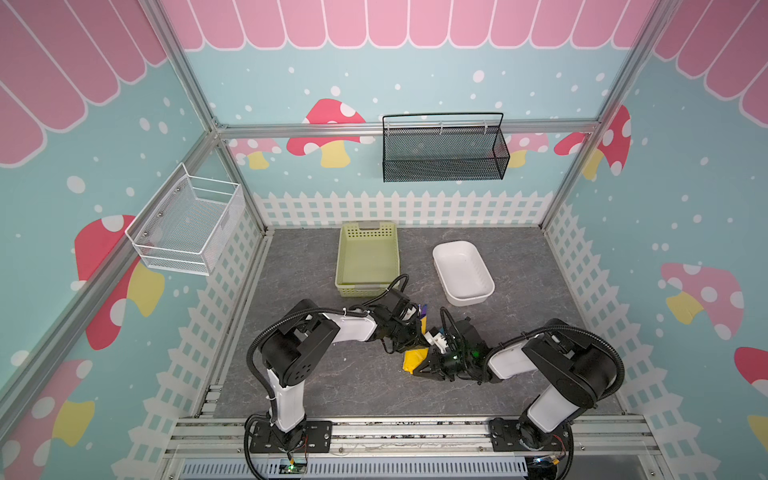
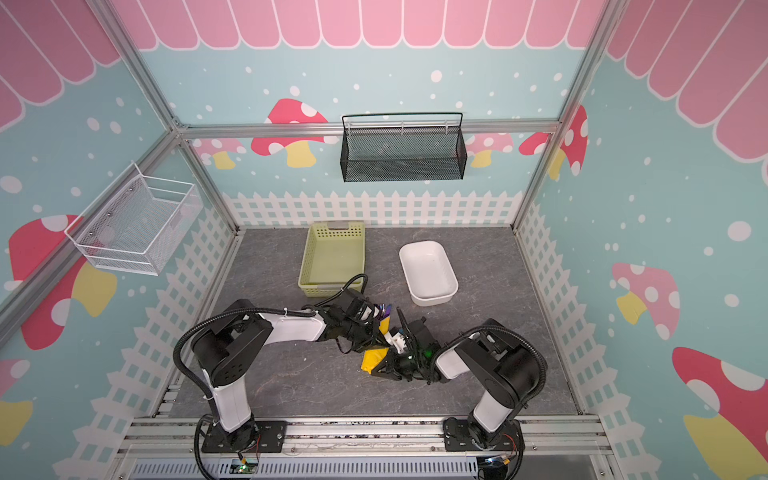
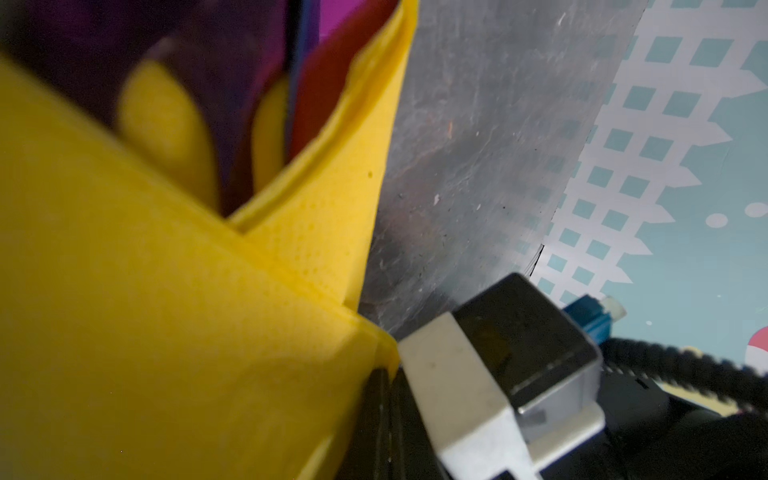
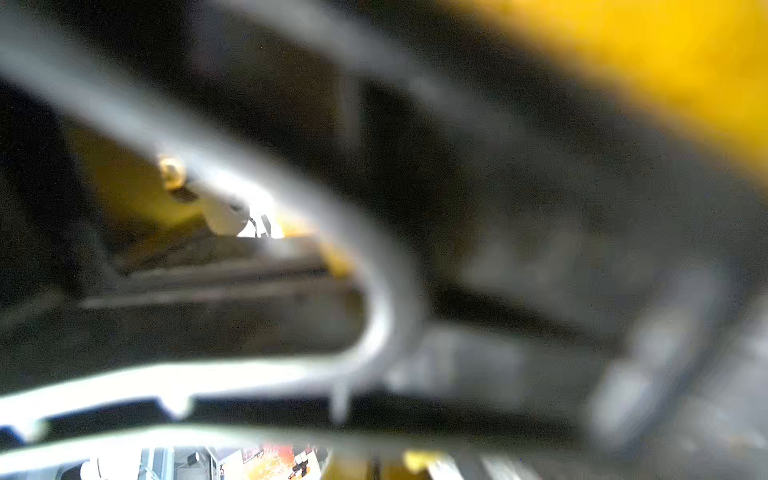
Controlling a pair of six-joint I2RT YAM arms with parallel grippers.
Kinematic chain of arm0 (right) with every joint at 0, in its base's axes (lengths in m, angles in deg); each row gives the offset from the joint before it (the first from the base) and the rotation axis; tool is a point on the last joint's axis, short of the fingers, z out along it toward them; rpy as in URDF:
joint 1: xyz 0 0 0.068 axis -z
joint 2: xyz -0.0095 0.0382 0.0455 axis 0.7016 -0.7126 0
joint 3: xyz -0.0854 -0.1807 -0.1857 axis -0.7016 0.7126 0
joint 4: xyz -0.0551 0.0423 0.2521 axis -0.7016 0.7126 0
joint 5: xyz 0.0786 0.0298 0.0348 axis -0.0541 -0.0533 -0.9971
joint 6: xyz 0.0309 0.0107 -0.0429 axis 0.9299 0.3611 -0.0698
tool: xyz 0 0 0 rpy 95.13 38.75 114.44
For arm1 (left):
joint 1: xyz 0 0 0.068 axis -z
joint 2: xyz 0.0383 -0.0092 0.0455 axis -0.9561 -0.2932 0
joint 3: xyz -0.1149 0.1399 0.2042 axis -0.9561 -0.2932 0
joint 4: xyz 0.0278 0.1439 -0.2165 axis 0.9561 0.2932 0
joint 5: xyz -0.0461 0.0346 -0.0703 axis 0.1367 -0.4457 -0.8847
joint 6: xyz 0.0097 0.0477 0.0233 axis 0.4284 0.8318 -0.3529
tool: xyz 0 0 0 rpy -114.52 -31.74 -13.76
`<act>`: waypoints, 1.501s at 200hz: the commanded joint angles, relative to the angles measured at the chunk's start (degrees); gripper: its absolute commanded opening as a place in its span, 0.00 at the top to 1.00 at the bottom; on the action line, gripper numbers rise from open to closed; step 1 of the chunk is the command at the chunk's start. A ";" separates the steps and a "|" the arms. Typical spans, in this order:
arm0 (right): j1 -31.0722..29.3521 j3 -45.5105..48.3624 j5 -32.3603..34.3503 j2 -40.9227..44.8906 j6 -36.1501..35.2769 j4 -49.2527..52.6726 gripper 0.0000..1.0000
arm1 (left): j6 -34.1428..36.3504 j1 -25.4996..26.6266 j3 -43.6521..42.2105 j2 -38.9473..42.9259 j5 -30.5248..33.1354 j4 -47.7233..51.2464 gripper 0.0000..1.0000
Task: Place the utensils on the paper napkin and roll it up
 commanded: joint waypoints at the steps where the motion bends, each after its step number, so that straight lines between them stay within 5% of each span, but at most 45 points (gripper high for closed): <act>1: -0.17 1.03 2.32 0.19 -0.25 3.05 0.98 | -3.02 0.74 1.01 -0.85 0.36 -4.67 1.00; 89: 0.85 2.75 3.45 3.72 0.57 3.50 0.98 | -13.81 0.74 -5.92 -1.30 4.83 -18.89 1.00; 193: 10.64 10.53 4.78 18.85 4.80 2.30 0.95 | -19.47 0.56 -6.57 -4.26 9.18 -27.26 1.00; 300: 11.18 10.61 0.62 9.80 10.16 -11.67 0.96 | -22.20 0.65 -5.59 -6.71 10.57 -31.07 1.00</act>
